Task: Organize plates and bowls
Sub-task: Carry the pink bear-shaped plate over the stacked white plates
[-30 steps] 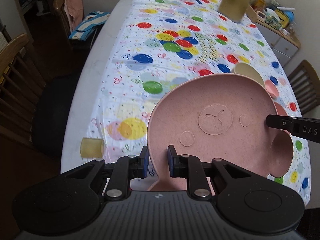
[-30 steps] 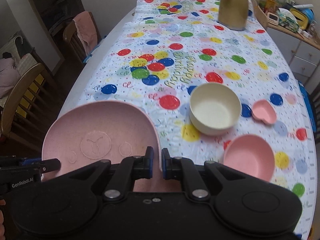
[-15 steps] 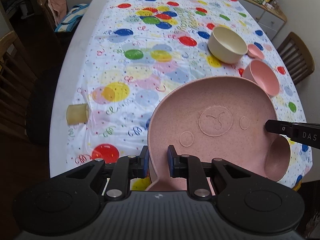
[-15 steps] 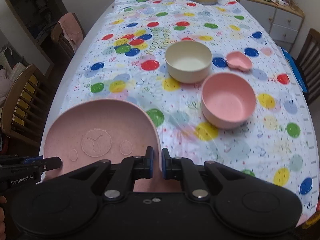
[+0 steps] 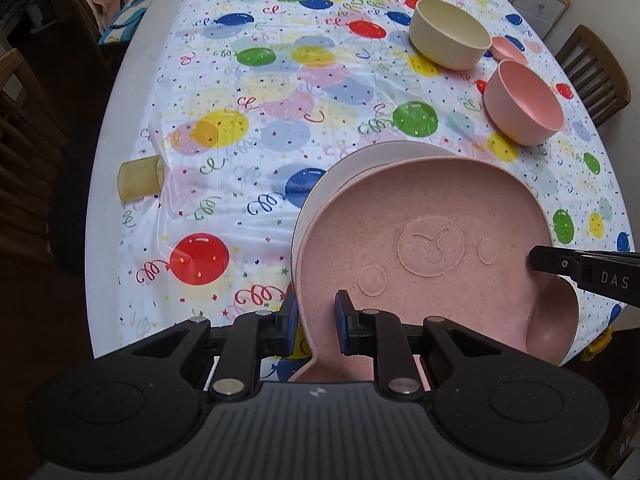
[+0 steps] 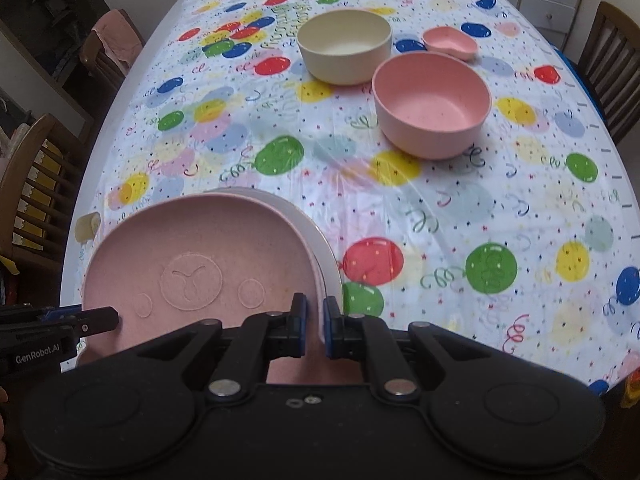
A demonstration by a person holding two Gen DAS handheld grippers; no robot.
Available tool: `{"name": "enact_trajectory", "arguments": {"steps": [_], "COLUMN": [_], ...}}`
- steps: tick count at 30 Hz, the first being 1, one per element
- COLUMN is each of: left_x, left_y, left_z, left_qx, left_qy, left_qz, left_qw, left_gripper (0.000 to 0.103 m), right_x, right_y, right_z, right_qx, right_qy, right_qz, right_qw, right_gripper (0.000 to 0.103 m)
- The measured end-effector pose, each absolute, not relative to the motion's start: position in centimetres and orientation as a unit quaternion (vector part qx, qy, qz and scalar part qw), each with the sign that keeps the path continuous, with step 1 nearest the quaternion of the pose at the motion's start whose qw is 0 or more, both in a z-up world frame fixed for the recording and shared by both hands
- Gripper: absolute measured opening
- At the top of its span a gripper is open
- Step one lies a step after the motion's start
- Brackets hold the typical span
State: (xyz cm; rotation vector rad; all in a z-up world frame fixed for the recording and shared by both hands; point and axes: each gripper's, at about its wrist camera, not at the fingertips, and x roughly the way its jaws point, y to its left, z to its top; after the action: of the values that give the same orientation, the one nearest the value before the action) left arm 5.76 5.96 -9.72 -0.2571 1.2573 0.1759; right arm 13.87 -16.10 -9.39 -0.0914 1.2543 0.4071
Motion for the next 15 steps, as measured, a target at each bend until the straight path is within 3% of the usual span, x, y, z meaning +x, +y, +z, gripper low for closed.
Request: {"name": "enact_trajectory", "arguments": {"steps": [15], "left_x": [6.3], "left_y": [6.1], "left_z": [-11.7], "left_qx": [-0.111], "left_qy": [0.601], "left_qz": [0.076], "left_qw": [0.788], "left_gripper": [0.018], "right_x": [13.4], "right_y": [-15.7], "right_z": [-11.3], "right_qx": [-0.053], "right_qy": [0.595], "right_qz": [0.175], "right_qw": [0.782], "right_gripper": [0.008]}}
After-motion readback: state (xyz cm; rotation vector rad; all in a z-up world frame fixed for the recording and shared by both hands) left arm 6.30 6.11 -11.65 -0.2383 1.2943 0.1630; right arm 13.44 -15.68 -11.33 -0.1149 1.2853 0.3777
